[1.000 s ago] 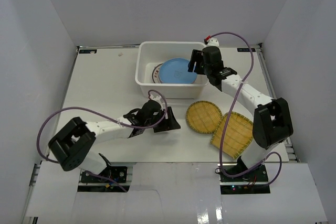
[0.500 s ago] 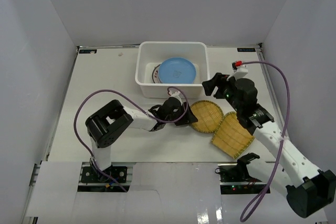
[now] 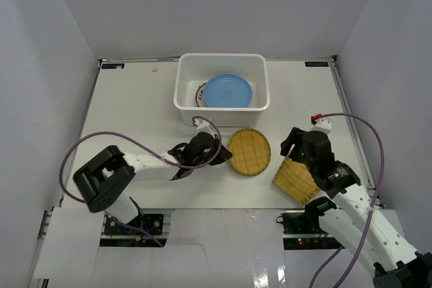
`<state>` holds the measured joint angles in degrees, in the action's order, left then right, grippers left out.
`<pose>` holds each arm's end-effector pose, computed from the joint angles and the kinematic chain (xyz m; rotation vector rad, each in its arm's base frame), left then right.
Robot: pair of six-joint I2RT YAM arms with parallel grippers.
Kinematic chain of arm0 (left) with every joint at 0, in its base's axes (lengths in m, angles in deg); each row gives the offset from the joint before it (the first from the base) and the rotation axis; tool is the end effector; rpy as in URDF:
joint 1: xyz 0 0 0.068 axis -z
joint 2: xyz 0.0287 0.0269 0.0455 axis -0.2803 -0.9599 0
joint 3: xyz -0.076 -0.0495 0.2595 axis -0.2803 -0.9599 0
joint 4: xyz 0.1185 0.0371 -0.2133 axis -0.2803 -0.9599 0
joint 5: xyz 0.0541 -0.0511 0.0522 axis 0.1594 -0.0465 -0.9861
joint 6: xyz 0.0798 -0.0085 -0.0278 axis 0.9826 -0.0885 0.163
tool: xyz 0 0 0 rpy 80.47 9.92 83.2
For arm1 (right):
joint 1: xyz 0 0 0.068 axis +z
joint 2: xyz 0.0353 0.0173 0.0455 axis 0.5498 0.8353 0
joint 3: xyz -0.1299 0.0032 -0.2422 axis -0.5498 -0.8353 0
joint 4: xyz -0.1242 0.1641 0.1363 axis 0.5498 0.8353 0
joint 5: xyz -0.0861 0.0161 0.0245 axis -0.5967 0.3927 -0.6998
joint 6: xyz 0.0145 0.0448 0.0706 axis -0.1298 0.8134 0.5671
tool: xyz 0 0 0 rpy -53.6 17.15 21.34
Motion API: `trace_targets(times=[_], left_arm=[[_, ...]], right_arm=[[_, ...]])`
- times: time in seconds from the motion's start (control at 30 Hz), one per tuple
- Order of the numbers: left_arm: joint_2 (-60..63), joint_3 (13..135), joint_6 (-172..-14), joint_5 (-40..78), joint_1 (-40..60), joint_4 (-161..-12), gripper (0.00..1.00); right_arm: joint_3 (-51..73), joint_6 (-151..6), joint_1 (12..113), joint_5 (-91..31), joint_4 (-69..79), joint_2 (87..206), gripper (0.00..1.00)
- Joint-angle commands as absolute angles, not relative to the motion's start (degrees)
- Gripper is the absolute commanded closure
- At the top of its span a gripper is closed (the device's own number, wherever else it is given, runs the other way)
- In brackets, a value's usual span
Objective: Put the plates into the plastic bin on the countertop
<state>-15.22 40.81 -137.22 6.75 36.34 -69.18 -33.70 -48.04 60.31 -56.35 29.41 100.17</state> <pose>0.2104 -0.2664 0.1486 -0.1035 2.3386 -0.9556 0.1539 0.0512 0.2404 0.2754 2.0389 0.2890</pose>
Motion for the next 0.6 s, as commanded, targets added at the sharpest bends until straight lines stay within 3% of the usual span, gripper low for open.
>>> trace_targets(times=[0.0, 0.1, 0.13, 0.17, 0.37, 0.47, 0.53, 0.57], left_arm=[[-0.77, 34.17, -134.16, 0.88, 36.37, -76.48, 1.0], [13.46, 28.89, -133.98, -0.09, 36.98, -79.82, 1.0], [17.18, 28.19, -133.64, 0.0, 37.25, -80.88, 1.0], [20.61, 27.74, -133.37, 0.0, 37.51, -83.15, 1.0], [37.43, 34.66, -128.11, -2.28, 38.57, -96.59, 1.0], [37.09, 42.75, -123.64, -5.27, 38.48, -100.82, 1.0], [35.51, 48.62, -121.51, -8.61, 38.48, -102.24, 1.0], [33.5, 50.31, -119.68, -9.31, 38.39, -102.33, 1.0]], right_arm=[[-34.05, -45.67, 59.98, -64.07, 35.55, 101.81, 0.29], [-35.98, -44.18, 59.89, -65.14, 35.56, 104.96, 0.26], [-36.59, -43.91, 59.98, -64.96, 33.9, 106.11, 0.21], [-37.82, -43.56, 59.81, -64.79, 32.84, 109.08, 0.04], [-37.83, -43.56, 59.72, -64.16, 25.81, 120.87, 0.1], [-37.04, -42.94, 59.81, -65.39, 24.92, 129.56, 0.0], [-36.77, -42.51, 59.72, -66.8, 24.39, 132.13, 0.14], [-36.51, -42.5, 59.72, -68.02, 24.22, 134.14, 0.31]])
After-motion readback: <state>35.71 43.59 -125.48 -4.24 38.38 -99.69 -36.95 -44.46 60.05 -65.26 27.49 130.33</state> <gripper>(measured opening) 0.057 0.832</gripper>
